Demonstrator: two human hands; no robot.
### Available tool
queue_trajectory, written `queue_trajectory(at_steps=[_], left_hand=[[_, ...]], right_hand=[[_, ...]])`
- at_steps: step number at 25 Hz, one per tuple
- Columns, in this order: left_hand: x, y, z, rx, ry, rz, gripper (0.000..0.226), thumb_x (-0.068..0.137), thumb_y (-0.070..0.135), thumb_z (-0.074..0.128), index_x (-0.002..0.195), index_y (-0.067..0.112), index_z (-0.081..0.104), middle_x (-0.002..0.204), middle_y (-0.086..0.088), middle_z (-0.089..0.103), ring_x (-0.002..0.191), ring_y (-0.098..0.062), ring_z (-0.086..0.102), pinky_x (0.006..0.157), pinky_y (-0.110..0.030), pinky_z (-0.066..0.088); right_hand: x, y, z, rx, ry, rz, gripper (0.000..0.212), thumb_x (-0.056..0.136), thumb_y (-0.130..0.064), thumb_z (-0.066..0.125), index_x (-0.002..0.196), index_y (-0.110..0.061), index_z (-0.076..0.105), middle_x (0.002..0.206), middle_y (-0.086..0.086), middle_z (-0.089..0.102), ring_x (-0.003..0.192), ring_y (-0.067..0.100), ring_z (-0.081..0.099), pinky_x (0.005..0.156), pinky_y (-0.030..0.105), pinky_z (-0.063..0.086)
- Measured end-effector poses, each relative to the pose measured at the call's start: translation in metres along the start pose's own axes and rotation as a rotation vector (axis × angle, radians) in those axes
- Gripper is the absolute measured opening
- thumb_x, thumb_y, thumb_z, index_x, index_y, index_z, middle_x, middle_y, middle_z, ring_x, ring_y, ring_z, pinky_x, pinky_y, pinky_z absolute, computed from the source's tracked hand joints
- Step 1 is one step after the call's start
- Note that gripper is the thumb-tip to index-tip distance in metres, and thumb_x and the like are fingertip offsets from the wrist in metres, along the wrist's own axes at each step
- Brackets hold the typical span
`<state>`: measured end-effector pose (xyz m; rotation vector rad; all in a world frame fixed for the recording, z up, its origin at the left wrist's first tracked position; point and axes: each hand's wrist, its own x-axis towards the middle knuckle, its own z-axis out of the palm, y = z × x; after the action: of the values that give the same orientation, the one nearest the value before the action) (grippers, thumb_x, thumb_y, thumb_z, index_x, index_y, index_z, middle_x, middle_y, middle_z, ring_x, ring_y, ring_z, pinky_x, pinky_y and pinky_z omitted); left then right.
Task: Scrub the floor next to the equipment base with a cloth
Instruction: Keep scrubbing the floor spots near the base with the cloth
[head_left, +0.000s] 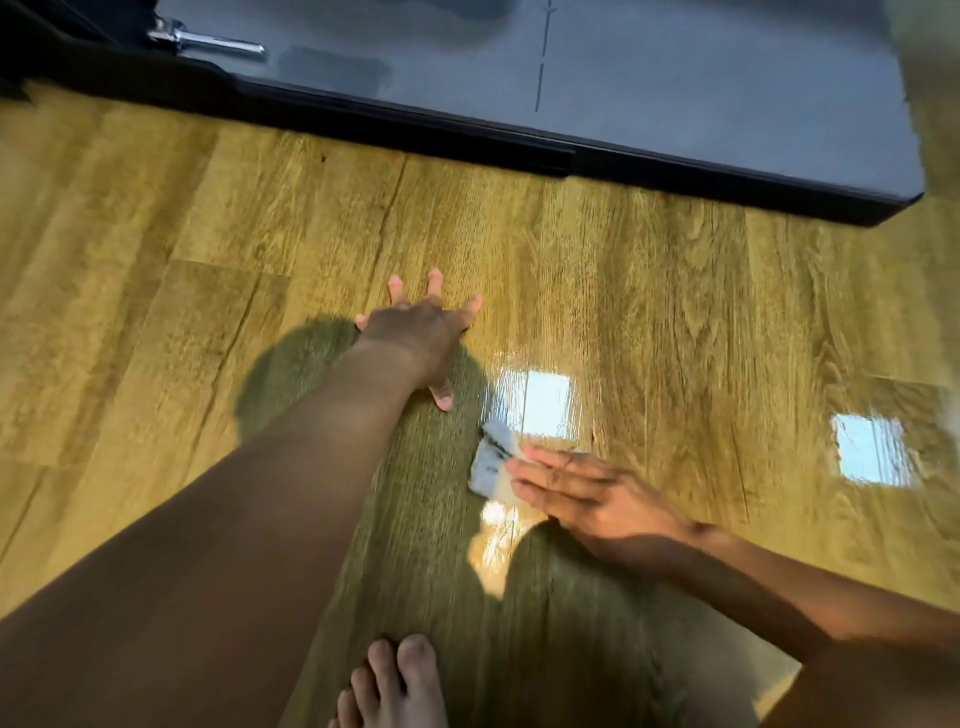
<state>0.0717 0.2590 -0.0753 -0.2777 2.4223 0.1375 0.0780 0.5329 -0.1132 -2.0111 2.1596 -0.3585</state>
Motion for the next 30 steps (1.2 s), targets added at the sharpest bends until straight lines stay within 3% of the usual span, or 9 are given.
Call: queue_trajectory(at_steps=[2, 6, 9, 14, 19, 21, 24, 26, 30], left_hand=[[0.0, 0.0, 0.0, 0.0, 0.004, 0.009, 0.129, 0.062, 0.04, 0.084, 0.147, 0.04, -0.013, 0.155, -0.008, -0.023, 0.14, -0.047, -0.009, 0.106, -0.065, 0.028], [-0.001, -0.001, -0.002, -0.022, -0.011, 0.01, 0.129, 0.062, 0.041, 0.084, 0.147, 0.041, -0.013, 0.155, -0.007, -0.024, 0.14, -0.047, -0.011, 0.107, -0.065, 0.025], [0.0, -0.007, -0.002, -0.032, -0.027, 0.016, 0.129, 0.062, 0.045, 0.084, 0.147, 0.044, -0.012, 0.156, -0.005, -0.025, 0.141, -0.045, -0.012, 0.108, -0.063, 0.025], [0.0, -0.012, -0.004, -0.006, -0.022, 0.093, 0.126, 0.063, 0.044, 0.084, 0.148, 0.043, -0.01, 0.156, -0.005, -0.021, 0.141, -0.045, -0.008, 0.109, -0.06, 0.026], [-0.01, -0.056, -0.006, -0.032, -0.029, -0.014, 0.128, 0.063, 0.028, 0.086, 0.147, 0.045, -0.008, 0.156, -0.002, -0.023, 0.143, -0.039, -0.012, 0.111, -0.061, 0.018], [-0.014, -0.066, -0.001, -0.054, -0.032, -0.047, 0.13, 0.062, 0.026, 0.086, 0.144, 0.05, -0.013, 0.154, -0.001, -0.027, 0.141, -0.041, -0.015, 0.11, -0.065, 0.018], [-0.011, -0.071, 0.004, -0.057, -0.037, -0.037, 0.132, 0.062, 0.028, 0.087, 0.143, 0.051, -0.015, 0.154, -0.001, -0.028, 0.141, -0.043, -0.014, 0.107, -0.065, 0.026], [-0.006, -0.072, 0.004, -0.033, -0.019, -0.013, 0.134, 0.06, 0.032, 0.088, 0.143, 0.05, -0.017, 0.154, -0.003, -0.027, 0.141, -0.046, -0.011, 0.105, -0.063, 0.031], [-0.004, -0.073, 0.008, 0.039, -0.006, -0.01, 0.137, 0.056, 0.043, 0.088, 0.142, 0.051, -0.017, 0.157, -0.004, -0.022, 0.141, -0.047, -0.003, 0.102, -0.061, 0.036]], right_hand=[[-0.002, 0.002, -0.005, -0.041, -0.013, -0.118, 0.035, 0.093, -0.01, 0.051, 0.127, -0.015, 0.059, 0.137, 0.002, 0.051, 0.126, 0.021, 0.05, 0.098, 0.029, 0.046], [0.031, 0.011, -0.016, 0.005, 0.026, 0.293, 0.043, 0.083, -0.009, 0.066, 0.125, -0.012, 0.061, 0.137, 0.004, 0.052, 0.126, 0.024, 0.049, 0.095, 0.042, 0.05], [0.013, -0.01, -0.002, -0.058, 0.023, 0.059, 0.04, 0.088, -0.009, 0.057, 0.127, -0.01, 0.059, 0.138, 0.005, 0.051, 0.129, 0.025, 0.046, 0.089, 0.04, 0.054], [0.005, -0.023, 0.003, 0.01, -0.077, -0.262, 0.042, 0.092, -0.013, 0.059, 0.134, -0.014, 0.051, 0.144, 0.001, 0.045, 0.136, 0.02, 0.038, 0.1, 0.033, 0.046], [0.069, 0.003, -0.012, -0.007, 0.008, 0.13, 0.035, 0.085, -0.012, 0.068, 0.12, -0.011, 0.065, 0.135, 0.003, 0.054, 0.125, 0.023, 0.051, 0.1, 0.037, 0.047], [0.069, -0.007, -0.007, -0.053, 0.035, 0.078, 0.031, 0.089, -0.012, 0.059, 0.119, -0.01, 0.065, 0.133, 0.005, 0.056, 0.123, 0.024, 0.052, 0.101, 0.035, 0.045], [0.049, -0.029, -0.003, -0.05, -0.012, -0.192, 0.034, 0.097, -0.013, 0.04, 0.121, -0.011, 0.064, 0.133, 0.005, 0.056, 0.126, 0.022, 0.05, 0.101, 0.032, 0.046], [0.043, -0.035, -0.005, -0.013, -0.081, -0.238, 0.031, 0.095, -0.012, 0.048, 0.121, -0.012, 0.065, 0.134, 0.003, 0.055, 0.127, 0.021, 0.049, 0.097, 0.033, 0.048], [0.078, 0.008, -0.019, 0.017, -0.09, 0.08, 0.035, 0.089, -0.01, 0.063, 0.124, -0.01, 0.062, 0.135, 0.004, 0.054, 0.127, 0.023, 0.05, 0.1, 0.038, 0.047]])
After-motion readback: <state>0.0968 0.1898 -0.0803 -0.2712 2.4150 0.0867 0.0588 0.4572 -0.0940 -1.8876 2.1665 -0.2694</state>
